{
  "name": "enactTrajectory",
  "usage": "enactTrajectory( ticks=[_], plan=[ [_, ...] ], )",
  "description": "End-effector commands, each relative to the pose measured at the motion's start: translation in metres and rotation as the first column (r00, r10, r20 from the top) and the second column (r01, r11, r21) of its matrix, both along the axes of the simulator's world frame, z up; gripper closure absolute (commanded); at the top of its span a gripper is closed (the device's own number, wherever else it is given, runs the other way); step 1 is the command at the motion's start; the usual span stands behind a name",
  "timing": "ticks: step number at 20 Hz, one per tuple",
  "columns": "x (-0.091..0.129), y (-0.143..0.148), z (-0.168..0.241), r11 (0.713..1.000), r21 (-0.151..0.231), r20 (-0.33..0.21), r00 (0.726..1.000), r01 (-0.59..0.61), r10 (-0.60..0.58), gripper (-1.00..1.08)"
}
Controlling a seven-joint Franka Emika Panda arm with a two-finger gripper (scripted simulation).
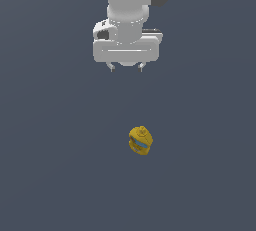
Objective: Pick up the object and move it to a goal position.
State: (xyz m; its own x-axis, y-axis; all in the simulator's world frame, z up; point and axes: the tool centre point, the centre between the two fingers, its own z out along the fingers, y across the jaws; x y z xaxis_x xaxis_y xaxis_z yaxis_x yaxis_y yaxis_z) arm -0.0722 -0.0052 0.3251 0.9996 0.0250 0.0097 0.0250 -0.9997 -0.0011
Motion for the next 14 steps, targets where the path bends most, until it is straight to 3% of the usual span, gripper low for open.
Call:
enactTrajectory(
  ticks=[1, 14],
  plan=[
    [0.0, 0.0, 0.0, 1.0, 0.0, 0.0, 1.0, 0.0, 0.0, -0.92],
    [-0.0018, 0.0011, -0.0054, 0.999, -0.012, -0.016, 0.999, -0.046, 0.046, -0.92]
  ],
)
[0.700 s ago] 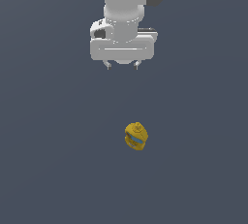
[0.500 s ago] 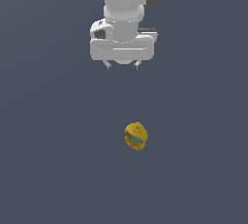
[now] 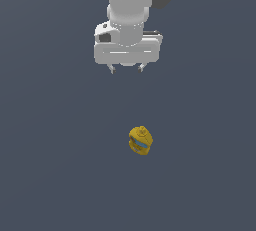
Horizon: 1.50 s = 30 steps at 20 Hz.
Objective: Pick up the object and move it to a goal position.
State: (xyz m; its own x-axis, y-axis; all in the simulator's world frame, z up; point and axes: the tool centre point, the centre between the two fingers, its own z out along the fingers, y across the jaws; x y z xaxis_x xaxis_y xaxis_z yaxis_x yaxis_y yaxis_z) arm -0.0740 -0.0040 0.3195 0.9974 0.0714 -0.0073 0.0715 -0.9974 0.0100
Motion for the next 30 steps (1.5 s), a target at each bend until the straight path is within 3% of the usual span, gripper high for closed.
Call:
enactTrajectory(
  ticks=[1, 9, 18, 24, 30],
  plan=[
    [0.0, 0.0, 0.0, 1.0, 0.0, 0.0, 1.0, 0.002, -0.002, -0.92],
    [0.009, 0.002, -0.002, 0.999, -0.002, 0.0, 0.999, -0.043, 0.043, -0.92],
    [0.041, 0.011, -0.014, 0.98, -0.008, -0.003, 0.98, -0.2, 0.2, -0.92],
    [0.073, 0.021, -0.029, 0.933, -0.009, -0.005, 0.933, -0.361, 0.361, -0.92],
    [0.106, 0.032, -0.049, 0.856, -0.005, -0.006, 0.856, -0.518, 0.518, -0.92]
  ],
)
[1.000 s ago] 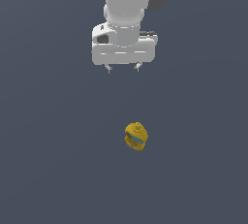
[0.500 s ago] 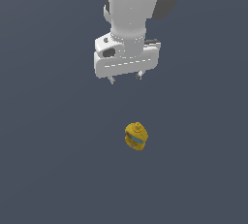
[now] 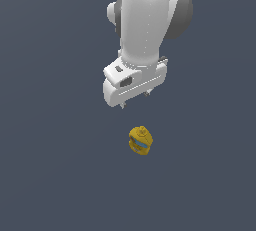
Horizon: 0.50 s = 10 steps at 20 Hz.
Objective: Pick up the object and move it to a goal position.
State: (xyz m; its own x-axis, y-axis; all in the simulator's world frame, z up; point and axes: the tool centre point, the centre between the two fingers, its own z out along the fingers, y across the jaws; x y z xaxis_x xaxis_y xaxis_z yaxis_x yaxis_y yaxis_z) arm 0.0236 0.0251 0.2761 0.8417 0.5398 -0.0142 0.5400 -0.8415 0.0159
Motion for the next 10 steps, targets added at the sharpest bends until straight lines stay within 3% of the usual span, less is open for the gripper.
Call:
enactTrajectory(
  ticks=[1, 10],
  plan=[
    [0.013, 0.005, -0.009, 0.997, 0.002, -0.001, 0.997, -0.074, 0.074, -0.92],
    [0.049, 0.019, -0.039, 0.958, 0.014, 0.0, 0.959, -0.285, 0.285, -0.92]
  ],
)
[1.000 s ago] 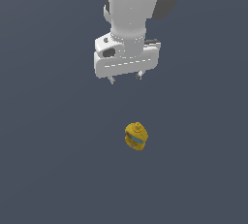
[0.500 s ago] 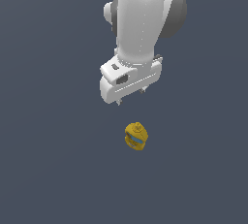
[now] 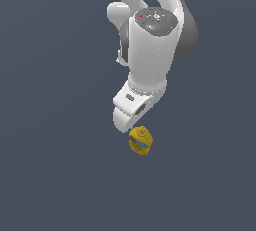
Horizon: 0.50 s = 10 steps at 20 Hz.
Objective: Pick up the object and move it to a goal position.
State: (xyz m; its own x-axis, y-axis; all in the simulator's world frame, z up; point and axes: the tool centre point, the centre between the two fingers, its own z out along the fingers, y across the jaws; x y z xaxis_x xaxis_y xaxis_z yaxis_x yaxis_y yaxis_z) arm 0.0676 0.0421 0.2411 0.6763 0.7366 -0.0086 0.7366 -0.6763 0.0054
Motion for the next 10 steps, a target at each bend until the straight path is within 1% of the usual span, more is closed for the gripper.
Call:
enactTrajectory(
  ticks=[1, 5, 10],
  plan=[
    [0.008, 0.003, -0.007, 0.999, 0.003, 0.001, 0.999, -0.048, 0.048, -0.92],
    [0.016, 0.006, -0.015, 0.995, 0.007, 0.001, 0.995, -0.099, 0.099, -0.92],
    [0.021, 0.008, -0.02, 0.991, 0.01, 0.002, 0.991, -0.131, 0.131, -0.92]
  ],
)
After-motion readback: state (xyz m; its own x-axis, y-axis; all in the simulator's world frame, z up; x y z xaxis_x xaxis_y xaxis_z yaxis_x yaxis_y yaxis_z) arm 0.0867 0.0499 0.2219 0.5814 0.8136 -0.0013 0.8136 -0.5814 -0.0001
